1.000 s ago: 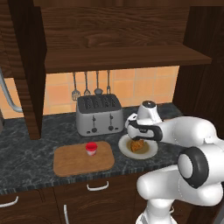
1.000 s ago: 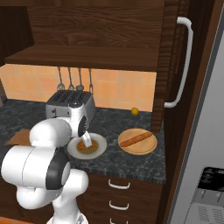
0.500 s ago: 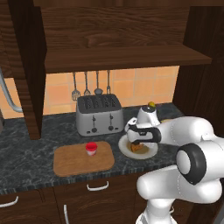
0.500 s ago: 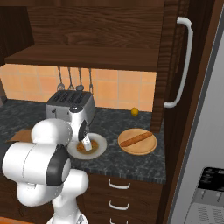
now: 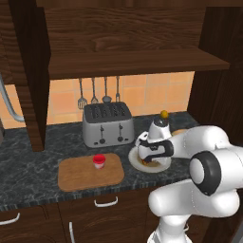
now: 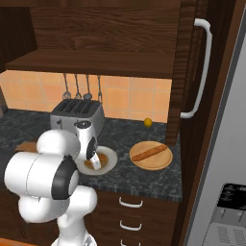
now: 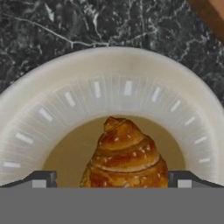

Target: From the different types of pastries on the counter, select a croissant and place it on the cutting board. Then retrieve a jar of jam from the cabinet and place it alongside the croissant on the cutting board.

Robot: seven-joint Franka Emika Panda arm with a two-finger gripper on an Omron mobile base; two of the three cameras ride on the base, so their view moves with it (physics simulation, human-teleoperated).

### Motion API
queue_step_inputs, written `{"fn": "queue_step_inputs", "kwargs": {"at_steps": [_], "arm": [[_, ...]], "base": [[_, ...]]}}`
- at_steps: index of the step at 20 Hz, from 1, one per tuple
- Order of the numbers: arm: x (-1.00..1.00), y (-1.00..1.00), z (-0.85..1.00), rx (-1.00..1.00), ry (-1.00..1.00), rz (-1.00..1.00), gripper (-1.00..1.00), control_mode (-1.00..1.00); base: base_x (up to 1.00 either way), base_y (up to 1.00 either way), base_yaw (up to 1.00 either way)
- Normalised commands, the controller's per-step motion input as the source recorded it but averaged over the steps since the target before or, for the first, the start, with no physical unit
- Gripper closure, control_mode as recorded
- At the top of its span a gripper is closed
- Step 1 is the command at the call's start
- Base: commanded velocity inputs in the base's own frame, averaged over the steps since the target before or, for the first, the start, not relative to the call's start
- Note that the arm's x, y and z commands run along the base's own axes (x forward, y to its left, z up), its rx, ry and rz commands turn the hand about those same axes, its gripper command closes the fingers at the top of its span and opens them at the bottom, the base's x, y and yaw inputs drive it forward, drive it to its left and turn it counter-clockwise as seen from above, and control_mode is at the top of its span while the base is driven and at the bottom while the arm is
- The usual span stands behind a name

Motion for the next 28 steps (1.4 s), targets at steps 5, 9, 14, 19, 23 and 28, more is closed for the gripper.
{"fn": "queue_step_inputs", "kwargs": {"at_steps": [5,9,14,19,23,28], "arm": [[-0.07,0.0,-0.18,0.0,0.0,0.0,-1.0,-1.0],[0.0,0.0,-0.24,0.0,0.03,0.0,-1.0,-1.0],[0.0,0.01,-0.33,0.02,0.07,0.0,1.0,-1.0],[-0.18,0.06,-0.27,0.04,0.07,-0.03,1.0,-1.0],[-0.31,0.0,-0.04,0.1,0.08,-0.01,1.0,-1.0],[-0.38,0.0,0.0,0.05,0.01,0.0,1.0,-1.0]], "base": [[0.0,0.0,0.0],[0.0,0.0,0.0],[0.0,0.0,0.0],[0.0,0.0,0.0],[0.0,0.0,0.0],[0.0,0.0,0.0]]}}
